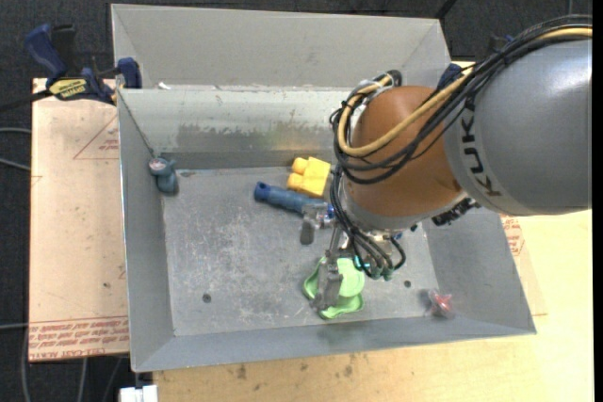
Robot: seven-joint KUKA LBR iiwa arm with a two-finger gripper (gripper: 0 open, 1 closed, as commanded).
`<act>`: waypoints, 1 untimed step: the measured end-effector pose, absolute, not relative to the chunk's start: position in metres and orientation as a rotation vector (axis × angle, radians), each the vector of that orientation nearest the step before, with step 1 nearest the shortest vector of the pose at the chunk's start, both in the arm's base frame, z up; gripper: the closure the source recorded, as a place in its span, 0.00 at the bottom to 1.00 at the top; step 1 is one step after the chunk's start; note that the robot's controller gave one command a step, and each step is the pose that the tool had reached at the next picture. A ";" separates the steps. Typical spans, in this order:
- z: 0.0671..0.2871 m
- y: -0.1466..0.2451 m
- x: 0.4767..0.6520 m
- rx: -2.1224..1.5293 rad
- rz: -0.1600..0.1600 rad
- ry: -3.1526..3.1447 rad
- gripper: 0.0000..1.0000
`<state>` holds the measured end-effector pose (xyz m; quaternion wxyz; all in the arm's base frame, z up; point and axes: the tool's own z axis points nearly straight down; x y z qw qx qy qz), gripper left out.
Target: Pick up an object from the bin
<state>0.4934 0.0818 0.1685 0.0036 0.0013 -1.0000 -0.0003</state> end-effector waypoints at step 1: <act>0.182 0.055 0.616 0.085 0.000 -3.149 0.00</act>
Offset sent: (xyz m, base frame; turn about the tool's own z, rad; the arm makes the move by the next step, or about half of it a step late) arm 0.1192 -0.0260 0.0131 -0.0543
